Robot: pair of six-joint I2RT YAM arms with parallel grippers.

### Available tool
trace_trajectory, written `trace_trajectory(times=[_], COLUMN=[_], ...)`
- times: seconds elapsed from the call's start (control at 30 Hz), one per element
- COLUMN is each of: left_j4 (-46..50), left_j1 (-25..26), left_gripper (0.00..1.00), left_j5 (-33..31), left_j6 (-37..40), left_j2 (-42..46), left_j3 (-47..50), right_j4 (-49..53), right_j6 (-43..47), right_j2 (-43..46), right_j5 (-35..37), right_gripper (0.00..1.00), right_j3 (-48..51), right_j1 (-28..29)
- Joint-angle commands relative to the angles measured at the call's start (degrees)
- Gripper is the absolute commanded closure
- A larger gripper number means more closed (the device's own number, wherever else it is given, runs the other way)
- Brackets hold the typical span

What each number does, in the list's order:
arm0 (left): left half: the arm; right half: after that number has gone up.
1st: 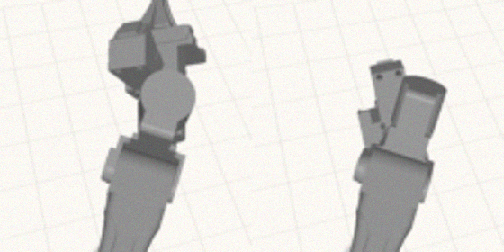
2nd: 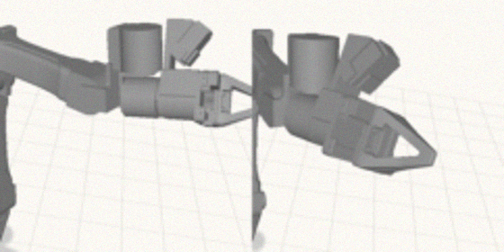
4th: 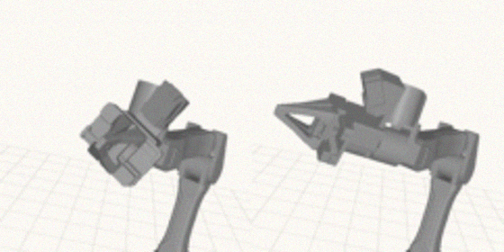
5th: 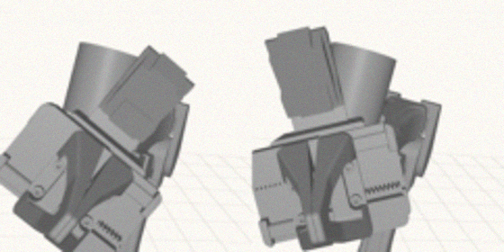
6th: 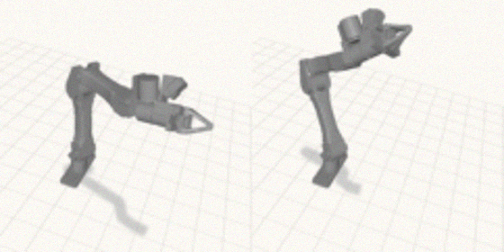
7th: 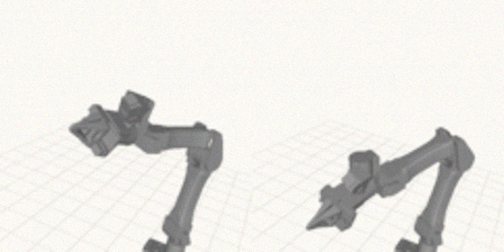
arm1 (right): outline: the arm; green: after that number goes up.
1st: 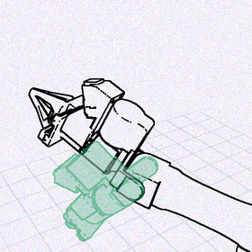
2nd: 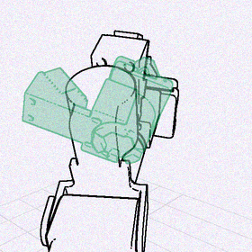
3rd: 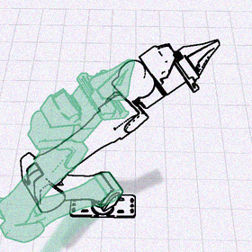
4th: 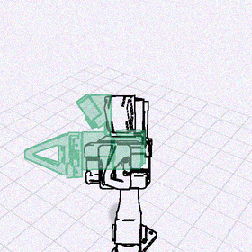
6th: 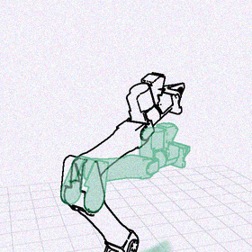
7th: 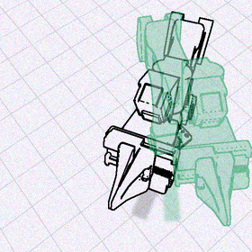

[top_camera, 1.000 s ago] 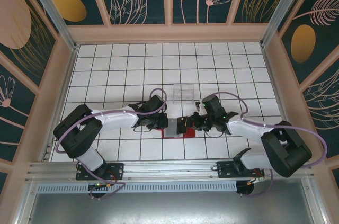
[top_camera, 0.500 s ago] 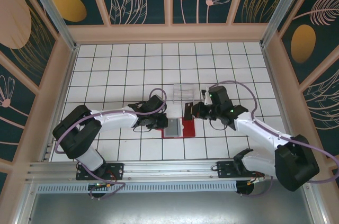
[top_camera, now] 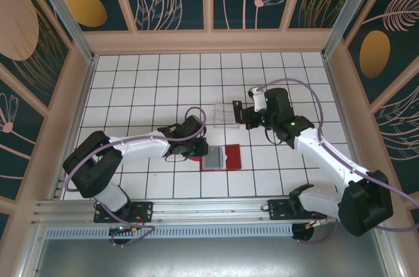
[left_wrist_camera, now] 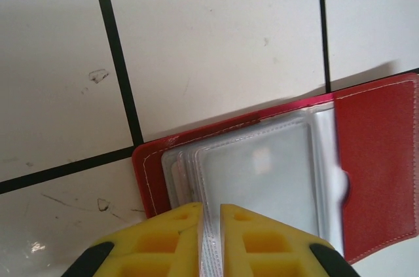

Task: Take the credit cards out of the card holder

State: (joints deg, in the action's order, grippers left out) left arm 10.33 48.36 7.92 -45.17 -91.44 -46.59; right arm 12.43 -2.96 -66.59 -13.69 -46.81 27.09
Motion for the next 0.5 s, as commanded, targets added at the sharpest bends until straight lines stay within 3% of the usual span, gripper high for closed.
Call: trace_trajectory(times=[0.0, 0.47], left_j4=[1.2, -0.5], left_j1=[0.3, 0.3], left_gripper=[0.83, 0.83], left_j5=[-1.7, -2.1], left_j6=[1.2, 2.3], left_j2=[1.9, 2.1], left_j3=[-1.2, -1.0], right_j4=[1.2, 10.2], right_j6=[13.1, 37.1], right_j2=[-1.6, -9.4], right_j5=[2.2, 2.2], right_gripper=[1.0, 1.0], right_j3=[-3.9, -15.3], right_j1=[-0.3, 0.0])
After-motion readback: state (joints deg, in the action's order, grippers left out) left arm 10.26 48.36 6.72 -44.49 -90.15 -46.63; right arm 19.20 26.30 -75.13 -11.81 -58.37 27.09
